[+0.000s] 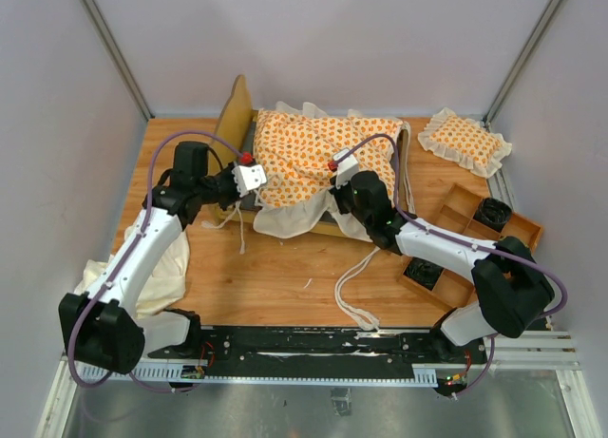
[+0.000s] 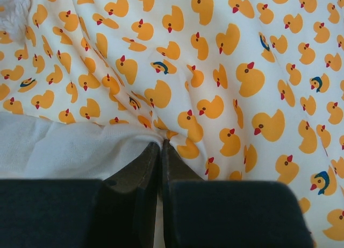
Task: Set up the pet bed
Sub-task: Cross the ropes over the mattress.
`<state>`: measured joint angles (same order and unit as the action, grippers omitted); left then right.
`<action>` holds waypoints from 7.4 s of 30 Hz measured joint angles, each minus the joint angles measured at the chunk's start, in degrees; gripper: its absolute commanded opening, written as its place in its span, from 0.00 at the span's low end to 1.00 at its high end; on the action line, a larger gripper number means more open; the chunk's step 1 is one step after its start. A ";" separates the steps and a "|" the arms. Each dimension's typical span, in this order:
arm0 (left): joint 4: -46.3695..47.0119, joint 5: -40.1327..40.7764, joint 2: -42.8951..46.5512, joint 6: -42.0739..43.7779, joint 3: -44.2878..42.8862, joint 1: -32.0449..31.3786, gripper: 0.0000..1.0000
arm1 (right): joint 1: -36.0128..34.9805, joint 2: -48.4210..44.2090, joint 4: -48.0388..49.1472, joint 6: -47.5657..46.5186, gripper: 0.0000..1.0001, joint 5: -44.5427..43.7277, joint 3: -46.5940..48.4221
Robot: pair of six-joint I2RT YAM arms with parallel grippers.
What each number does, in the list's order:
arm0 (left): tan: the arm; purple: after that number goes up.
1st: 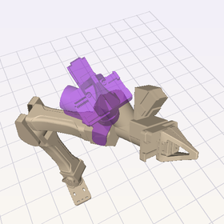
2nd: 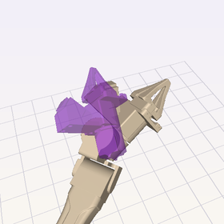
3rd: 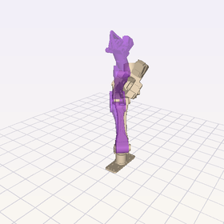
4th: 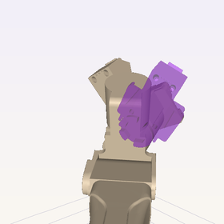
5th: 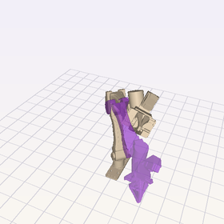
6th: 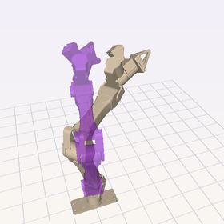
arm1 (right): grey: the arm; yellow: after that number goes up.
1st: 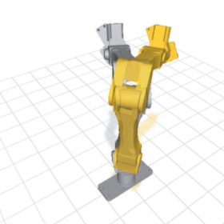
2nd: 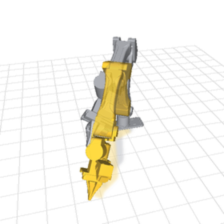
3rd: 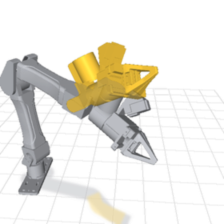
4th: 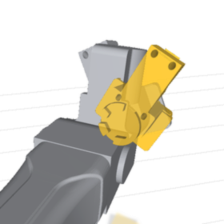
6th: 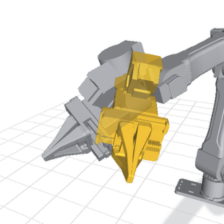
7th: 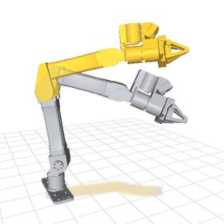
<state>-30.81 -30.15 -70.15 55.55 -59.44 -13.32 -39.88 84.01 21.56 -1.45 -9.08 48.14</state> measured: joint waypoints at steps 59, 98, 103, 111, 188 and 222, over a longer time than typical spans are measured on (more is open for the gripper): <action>25.77 -0.92 7.87 8.72 -1.60 0.00 0.00 | 0.46 -2.49 0.04 3.17 0.04 2.21 -0.85; 38.10 2.01 8.79 3.43 4.28 -0.04 0.00 | 0.46 -2.47 0.46 4.02 0.04 2.67 -0.72; 38.29 2.27 8.79 3.10 4.28 -0.04 0.00 | 0.46 -2.47 0.44 4.02 0.04 2.78 -0.63; 42.86 3.50 8.79 1.70 5.88 -0.07 0.00 | 0.46 -2.19 0.81 4.04 0.04 3.72 -0.42; 64.70 14.88 12.50 -45.07 29.53 -0.11 0.00 | 2.67 6.78 -0.46 -0.90 0.03 -3.87 7.19; 52.35 2.54 23.58 -58.88 25.20 -0.11 0.00 | 3.02 7.91 1.14 -1.51 0.02 -4.37 7.67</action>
<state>21.54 -27.62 -46.57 -3.33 -34.24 -13.43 -36.86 91.92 22.70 -2.96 -13.45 55.81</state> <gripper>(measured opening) 0.010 0.027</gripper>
